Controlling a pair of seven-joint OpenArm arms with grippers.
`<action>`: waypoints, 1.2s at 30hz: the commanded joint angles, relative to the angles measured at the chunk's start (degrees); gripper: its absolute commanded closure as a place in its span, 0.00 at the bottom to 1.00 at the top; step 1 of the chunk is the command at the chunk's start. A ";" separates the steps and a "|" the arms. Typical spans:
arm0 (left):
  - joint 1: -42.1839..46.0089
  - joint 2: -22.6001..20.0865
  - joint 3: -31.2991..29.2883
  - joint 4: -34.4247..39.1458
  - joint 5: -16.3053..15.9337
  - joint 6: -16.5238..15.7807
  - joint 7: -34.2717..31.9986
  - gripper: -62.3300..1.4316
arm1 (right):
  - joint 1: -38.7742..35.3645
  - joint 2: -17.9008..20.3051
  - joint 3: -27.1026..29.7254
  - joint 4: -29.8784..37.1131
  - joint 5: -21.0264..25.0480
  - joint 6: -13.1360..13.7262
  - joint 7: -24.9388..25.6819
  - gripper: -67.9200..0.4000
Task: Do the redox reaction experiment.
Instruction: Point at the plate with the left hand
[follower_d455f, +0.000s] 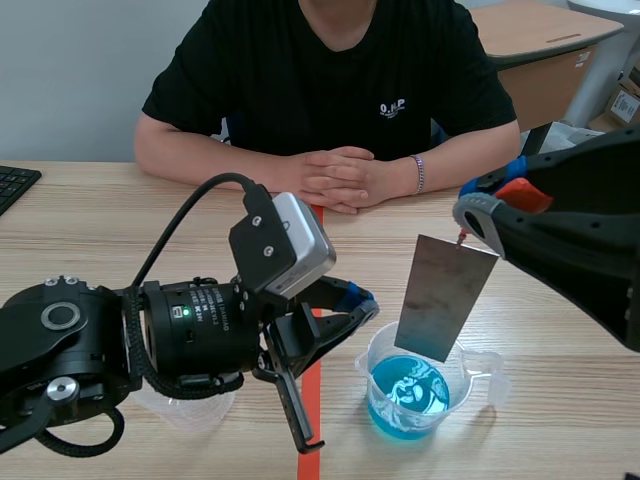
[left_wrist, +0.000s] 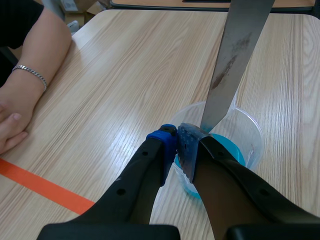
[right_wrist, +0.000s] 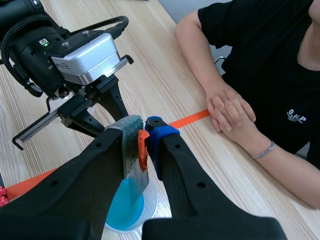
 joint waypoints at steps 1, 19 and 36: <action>-0.20 0.39 0.04 0.72 -0.39 -0.09 -0.79 0.91 | 0.17 0.74 0.17 0.30 0.42 -0.37 0.68 0.97; -0.20 0.24 0.04 0.72 -0.22 -0.11 -1.18 0.91 | 0.17 0.74 0.17 0.30 0.42 -0.37 0.90 0.97; 2.34 -9.51 -11.28 2.84 -7.48 1.22 -2.95 0.90 | 0.17 0.74 0.17 0.30 0.42 -0.37 1.11 0.97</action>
